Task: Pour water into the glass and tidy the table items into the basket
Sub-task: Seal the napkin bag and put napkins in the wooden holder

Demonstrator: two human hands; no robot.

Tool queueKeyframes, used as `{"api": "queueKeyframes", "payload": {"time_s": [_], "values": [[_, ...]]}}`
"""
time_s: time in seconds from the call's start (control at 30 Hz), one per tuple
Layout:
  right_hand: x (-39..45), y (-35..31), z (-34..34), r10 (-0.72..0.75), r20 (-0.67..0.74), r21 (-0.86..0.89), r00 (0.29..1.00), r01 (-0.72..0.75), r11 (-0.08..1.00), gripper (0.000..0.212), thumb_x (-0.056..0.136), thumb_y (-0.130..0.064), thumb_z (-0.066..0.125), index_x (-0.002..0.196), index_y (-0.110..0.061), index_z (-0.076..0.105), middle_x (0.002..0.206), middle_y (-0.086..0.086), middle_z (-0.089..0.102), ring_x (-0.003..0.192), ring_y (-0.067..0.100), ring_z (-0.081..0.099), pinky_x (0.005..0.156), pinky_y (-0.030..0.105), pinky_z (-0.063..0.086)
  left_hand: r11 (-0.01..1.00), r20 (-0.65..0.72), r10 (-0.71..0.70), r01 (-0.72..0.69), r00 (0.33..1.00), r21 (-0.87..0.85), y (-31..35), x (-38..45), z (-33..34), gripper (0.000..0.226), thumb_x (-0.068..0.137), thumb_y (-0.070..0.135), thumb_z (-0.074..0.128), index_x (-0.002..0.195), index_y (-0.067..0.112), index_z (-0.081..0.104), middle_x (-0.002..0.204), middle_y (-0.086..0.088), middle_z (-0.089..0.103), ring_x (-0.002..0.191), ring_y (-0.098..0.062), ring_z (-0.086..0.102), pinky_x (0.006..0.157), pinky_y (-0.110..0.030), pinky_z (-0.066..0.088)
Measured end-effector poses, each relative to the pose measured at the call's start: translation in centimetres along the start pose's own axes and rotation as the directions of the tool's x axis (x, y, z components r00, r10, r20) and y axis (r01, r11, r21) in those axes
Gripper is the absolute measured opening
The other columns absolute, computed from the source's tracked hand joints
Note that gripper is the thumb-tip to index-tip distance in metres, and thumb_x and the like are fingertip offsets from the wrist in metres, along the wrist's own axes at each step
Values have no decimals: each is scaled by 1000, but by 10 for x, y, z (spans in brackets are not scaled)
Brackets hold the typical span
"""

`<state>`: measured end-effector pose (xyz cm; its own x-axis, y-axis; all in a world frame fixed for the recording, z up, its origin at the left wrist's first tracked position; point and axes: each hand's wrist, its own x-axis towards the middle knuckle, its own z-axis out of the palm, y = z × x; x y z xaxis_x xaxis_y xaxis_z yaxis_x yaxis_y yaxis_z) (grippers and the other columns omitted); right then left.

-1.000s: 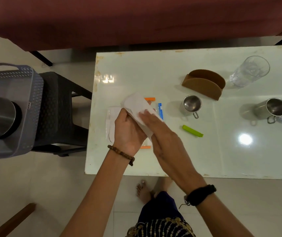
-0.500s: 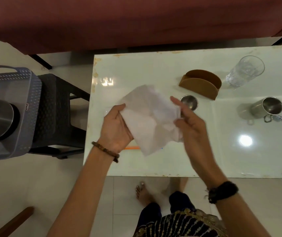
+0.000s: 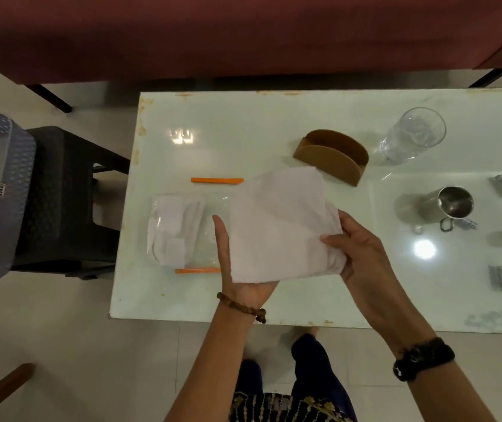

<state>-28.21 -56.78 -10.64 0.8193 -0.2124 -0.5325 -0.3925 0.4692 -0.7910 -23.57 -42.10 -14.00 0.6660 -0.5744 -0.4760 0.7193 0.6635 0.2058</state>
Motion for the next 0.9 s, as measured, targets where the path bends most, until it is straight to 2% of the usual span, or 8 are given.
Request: {"api": "queueKeyframes", "payload": {"time_s": [0.17,0.3,0.47,0.6,0.67,0.77,0.8,0.9], "values": [[21,-40,-24,-5,102,20,995,3,1000,31,77,-45,56,102,-33,71,106,-8,73,99,11,67,74,21,56,999,80,40,-43,996,25,1,23,22,54,81,53,51,127,24,51,121,-1,63,114,-23,57,101,-48,42],[45,-59,-27,77,236,109,969,-105,988,42,77,-51,53,112,-30,64,115,-3,70,106,18,65,84,33,55,1000,40,15,-15,999,13,0,38,36,50,47,32,87,93,17,72,91,-3,75,84,-22,71,67,-37,59],[73,-58,-36,148,267,120,952,-185,975,46,77,-48,58,118,-27,61,119,1,68,109,21,64,85,33,56,949,-105,-27,59,994,309,12,59,55,49,60,28,65,107,14,61,100,-2,66,95,-21,63,80,-33,56],[86,-47,-43,177,269,155,947,-224,962,43,77,-48,58,115,-27,61,116,-2,69,108,17,64,86,30,55,636,-148,85,61,985,769,16,71,69,31,80,10,43,102,26,59,83,11,72,74,-2,67,58,-14,52],[90,-44,-45,195,243,161,950,-238,958,38,77,-41,58,113,-29,60,107,-6,71,100,13,66,79,29,56,453,-117,111,54,987,890,12,73,75,40,82,12,41,116,31,51,99,13,65,85,-1,62,63,-10,50],[96,-38,-48,200,207,91,958,-222,971,52,76,-35,64,125,-26,52,118,-1,65,106,18,63,89,35,53,338,-57,108,17,992,941,1,76,82,46,74,21,40,112,48,43,110,18,56,103,-5,54,81,-17,44],[96,-38,-47,195,198,72,961,-213,974,54,75,-32,69,126,-25,52,121,0,63,109,20,61,93,37,51,354,-60,102,20,993,935,-1,76,84,44,79,17,41,112,45,44,110,15,57,102,-5,55,81,-18,44],[98,-40,-48,179,165,132,970,-201,971,55,70,-25,68,123,-19,56,118,1,65,107,18,62,90,35,54,645,-169,-8,134,986,752,2,74,88,38,78,5,46,111,20,59,88,5,70,78,-6,66,64,-17,52]]}}
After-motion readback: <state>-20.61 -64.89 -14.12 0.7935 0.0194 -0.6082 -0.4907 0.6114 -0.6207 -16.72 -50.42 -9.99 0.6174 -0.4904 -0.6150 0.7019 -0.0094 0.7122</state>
